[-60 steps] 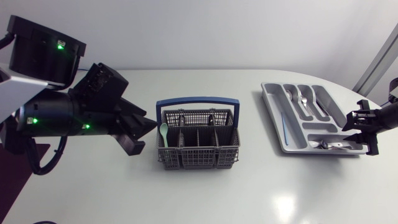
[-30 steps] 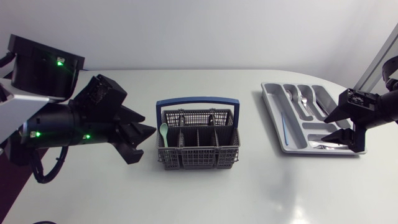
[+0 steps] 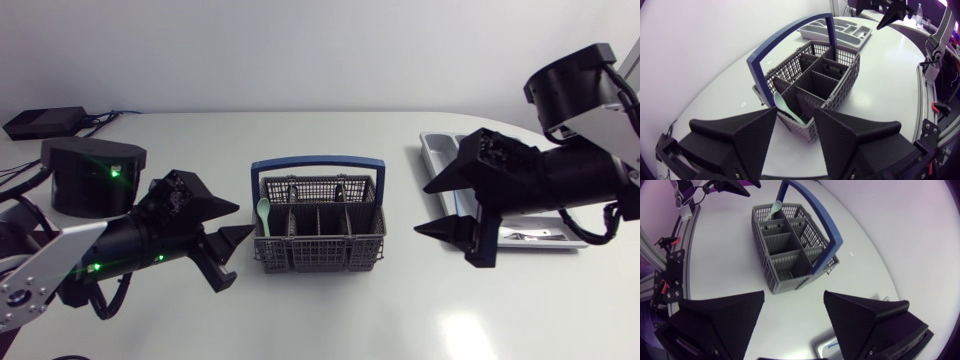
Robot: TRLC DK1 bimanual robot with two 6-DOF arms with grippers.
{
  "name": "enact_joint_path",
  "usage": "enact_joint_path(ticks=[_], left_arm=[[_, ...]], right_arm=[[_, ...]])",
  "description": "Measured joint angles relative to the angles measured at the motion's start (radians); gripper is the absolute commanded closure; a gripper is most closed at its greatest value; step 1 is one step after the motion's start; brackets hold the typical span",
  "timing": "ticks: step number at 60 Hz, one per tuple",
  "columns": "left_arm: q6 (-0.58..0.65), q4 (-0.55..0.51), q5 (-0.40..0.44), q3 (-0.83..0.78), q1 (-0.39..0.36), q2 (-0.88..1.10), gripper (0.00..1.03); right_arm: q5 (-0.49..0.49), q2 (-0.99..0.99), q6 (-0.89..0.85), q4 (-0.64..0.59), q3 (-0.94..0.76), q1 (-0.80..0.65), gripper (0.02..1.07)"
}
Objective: Unload the cutlery basket into the drawer organizer.
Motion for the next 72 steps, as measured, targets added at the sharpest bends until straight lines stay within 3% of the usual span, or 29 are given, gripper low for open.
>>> enact_joint_path(ticks=[22, 45, 50, 72], left_arm=[[0.030, 0.127, 0.000, -0.028, 0.010, 0.071, 0.50], [0.060, 0.327, -0.027, -0.032, -0.001, 0.203, 0.61], [0.072, 0.380, -0.050, -0.041, -0.002, 0.232, 0.77], [0.079, 0.456, -0.076, -0.068, -0.007, 0.298, 0.77]], right_arm=[[0.112, 0.017, 0.171, 0.222, -0.086, 0.269, 0.21], [0.133, 0.026, 0.207, 0.279, -0.134, 0.315, 0.21], [0.133, 0.019, 0.216, 0.286, -0.154, 0.318, 0.21], [0.131, -0.010, 0.222, 0.314, -0.204, 0.320, 0.21]])
